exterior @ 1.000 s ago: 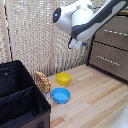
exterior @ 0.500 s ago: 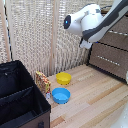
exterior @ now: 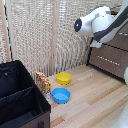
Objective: Kindly move your gripper toward the top drawer's handle. With caution, hold the handle robustly using your gripper and pull open the top drawer. Let the handle go. Relocate your gripper to the bowl placed in the background. Gently hold the bowl using your gripper. Bring the gripper and the bowl to the ajar drawer. Softly release the bowl into it.
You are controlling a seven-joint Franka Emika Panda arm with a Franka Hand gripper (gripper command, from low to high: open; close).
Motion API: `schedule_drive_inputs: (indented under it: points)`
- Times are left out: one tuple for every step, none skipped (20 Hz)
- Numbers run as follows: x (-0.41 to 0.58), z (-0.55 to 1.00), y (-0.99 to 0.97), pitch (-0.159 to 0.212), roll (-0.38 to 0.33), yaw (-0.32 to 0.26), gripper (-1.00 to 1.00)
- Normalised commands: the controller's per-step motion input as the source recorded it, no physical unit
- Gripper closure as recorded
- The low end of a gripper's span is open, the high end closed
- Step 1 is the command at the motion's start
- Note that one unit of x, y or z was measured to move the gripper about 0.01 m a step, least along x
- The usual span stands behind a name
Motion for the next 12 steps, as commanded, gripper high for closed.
schedule_drive_inputs:
  points:
    - [-0.034,0.00,-0.66,0.000,-0.070,0.071,-1.00]
    - [0.000,0.00,-0.49,0.000,0.000,0.060,-1.00]
    - [0.043,0.00,-0.36,0.001,0.000,0.037,-1.00]
    - [0.000,0.00,-0.21,0.000,0.002,0.041,1.00]
    - [0.000,0.00,-0.05,0.000,0.000,0.000,1.00]
    - [0.029,0.00,0.00,0.000,0.000,0.000,1.00]
    - [0.029,0.00,0.00,0.000,0.000,0.000,1.00]
    - [0.006,0.00,0.00,0.000,0.000,0.000,1.00]
    - [0.000,0.00,0.00,0.000,0.000,0.000,1.00]
    - [0.040,0.00,0.00,0.000,0.000,-0.001,1.00]
    - [0.023,0.00,0.02,0.000,0.000,-0.025,1.00]
    - [0.000,0.00,0.09,0.000,0.000,0.000,1.00]
